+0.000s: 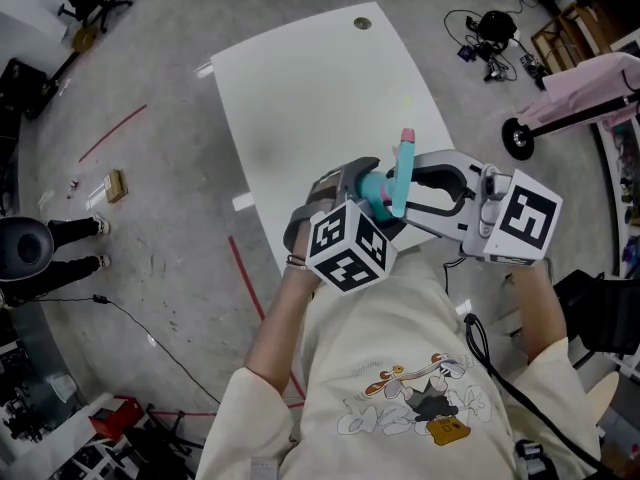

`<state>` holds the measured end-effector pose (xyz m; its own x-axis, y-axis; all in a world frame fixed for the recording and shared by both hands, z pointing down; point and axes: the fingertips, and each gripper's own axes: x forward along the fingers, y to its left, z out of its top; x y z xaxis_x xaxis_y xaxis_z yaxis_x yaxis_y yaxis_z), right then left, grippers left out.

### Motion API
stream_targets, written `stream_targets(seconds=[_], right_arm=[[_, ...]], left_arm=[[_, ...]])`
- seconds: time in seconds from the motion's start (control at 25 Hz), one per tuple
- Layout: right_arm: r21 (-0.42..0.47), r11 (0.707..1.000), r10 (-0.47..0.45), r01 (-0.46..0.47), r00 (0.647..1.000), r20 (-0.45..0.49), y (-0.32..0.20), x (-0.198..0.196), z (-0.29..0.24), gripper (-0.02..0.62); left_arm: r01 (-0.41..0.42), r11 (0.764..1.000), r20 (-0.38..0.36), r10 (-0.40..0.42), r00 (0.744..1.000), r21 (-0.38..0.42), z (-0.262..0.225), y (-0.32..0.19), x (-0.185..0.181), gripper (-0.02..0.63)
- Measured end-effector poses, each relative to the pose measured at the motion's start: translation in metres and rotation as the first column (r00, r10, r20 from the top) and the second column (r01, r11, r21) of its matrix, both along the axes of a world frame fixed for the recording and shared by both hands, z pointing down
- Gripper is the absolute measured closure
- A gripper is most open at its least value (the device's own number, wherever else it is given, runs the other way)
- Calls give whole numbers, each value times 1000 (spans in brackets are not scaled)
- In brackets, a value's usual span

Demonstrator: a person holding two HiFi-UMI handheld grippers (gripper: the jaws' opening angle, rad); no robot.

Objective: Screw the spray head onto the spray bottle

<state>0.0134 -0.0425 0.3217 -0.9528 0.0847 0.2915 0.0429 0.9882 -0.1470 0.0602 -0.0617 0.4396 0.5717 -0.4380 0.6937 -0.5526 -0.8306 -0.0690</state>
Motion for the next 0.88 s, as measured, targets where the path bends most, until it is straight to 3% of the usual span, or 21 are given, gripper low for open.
stream_targets(seconds=[0.12, 0.24, 0.44, 0.56, 0.68, 0.76, 0.88], right_arm=[[34, 999, -41, 38, 997, 64, 6, 3, -13, 463], [34, 992, -122, 119, 988, 97, 16, 10, -22, 464], [31, 954, -300, 298, 948, 105, 35, 25, -34, 465], [19, 917, -398, 398, 913, 94, 48, 31, -37, 465], [31, 893, -450, 449, 888, 92, 55, 33, -41, 464], [52, 895, -447, 444, 890, 90, 55, 33, -42, 465], [78, 918, -395, 388, 914, 97, 51, 30, -45, 463]], left_arm=[[-71, 994, -127, 60, 990, -85, -12, 15, 16, 187], [-168, 980, -183, 146, 972, -109, -24, 31, 26, 187], [-311, 944, -168, 291, 942, -108, -37, 54, 34, 187], [-401, 910, -142, 386, 912, -106, -39, 68, 39, 189], [-457, 883, -153, 440, 885, -106, -42, 77, 42, 187], [-443, 890, -157, 425, 892, -106, -44, 76, 42, 188], [-360, 927, -137, 345, 929, -106, -45, 68, 39, 189]])
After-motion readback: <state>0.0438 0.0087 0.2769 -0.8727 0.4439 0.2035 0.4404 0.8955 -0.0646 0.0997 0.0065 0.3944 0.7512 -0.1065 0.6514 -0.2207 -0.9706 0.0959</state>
